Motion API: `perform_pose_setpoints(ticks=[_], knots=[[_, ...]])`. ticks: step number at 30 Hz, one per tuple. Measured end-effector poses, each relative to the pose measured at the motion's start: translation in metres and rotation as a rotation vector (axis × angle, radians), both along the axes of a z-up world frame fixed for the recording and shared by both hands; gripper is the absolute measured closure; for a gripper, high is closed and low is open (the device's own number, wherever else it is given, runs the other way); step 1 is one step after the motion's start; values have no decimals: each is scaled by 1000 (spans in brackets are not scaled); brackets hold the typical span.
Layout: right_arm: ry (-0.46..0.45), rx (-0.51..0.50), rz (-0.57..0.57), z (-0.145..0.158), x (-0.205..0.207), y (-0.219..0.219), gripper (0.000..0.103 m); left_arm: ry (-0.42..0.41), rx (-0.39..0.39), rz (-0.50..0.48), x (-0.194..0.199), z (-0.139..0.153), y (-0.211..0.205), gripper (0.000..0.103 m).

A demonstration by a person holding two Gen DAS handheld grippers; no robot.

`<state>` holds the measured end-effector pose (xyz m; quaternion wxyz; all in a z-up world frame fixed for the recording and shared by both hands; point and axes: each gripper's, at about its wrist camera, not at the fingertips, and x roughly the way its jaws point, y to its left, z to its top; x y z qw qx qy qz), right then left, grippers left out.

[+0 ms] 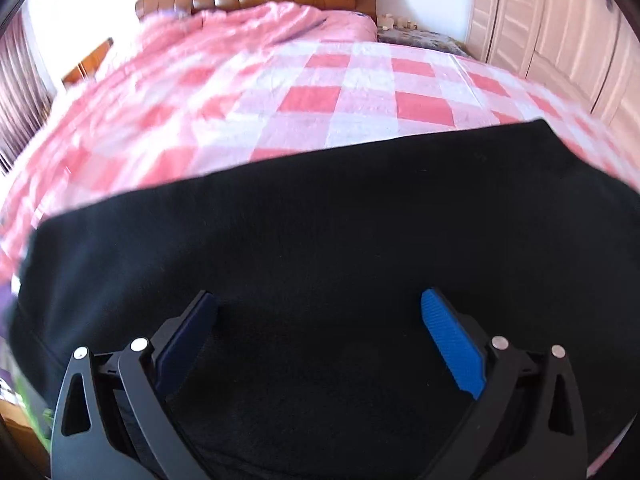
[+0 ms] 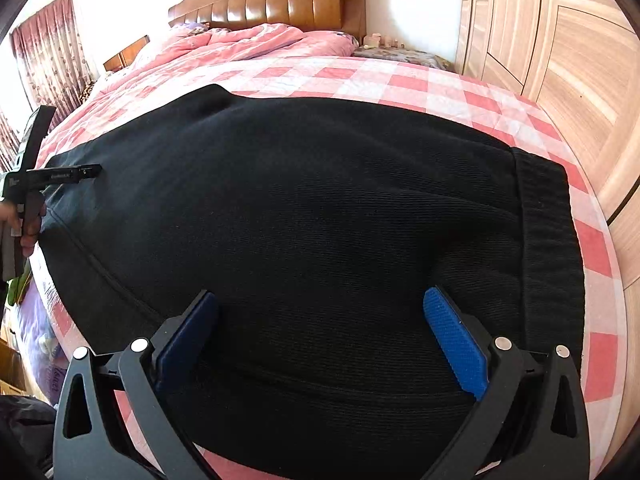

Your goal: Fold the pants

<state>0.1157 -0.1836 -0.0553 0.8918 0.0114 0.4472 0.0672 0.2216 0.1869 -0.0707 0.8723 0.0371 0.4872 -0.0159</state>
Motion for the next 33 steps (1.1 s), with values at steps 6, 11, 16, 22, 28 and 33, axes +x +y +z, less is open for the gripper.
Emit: perform_pose_setpoints(ticks=[6, 11, 16, 22, 28, 33], knots=[[11, 9, -12, 3, -25, -9, 4, -53, 82, -16, -14, 1, -19, 2], [30, 11, -35, 4, -47, -11, 4, -85, 21, -82, -26, -2, -23, 2], [52, -1, -47, 4, -43, -10, 4, -111, -36, -114, -24, -5, -19, 2], [65, -47, -90, 13, -38, 1, 4, -205, -92, -202, -48, 17, -9, 2], [-67, -44, -57, 44, -33, 23, 4, -350, -448, 116, -85, 53, 159, 2], [-88, 18, -4, 48, -13, 51, 4, -345, -705, 423, -107, 34, 301, 3]])
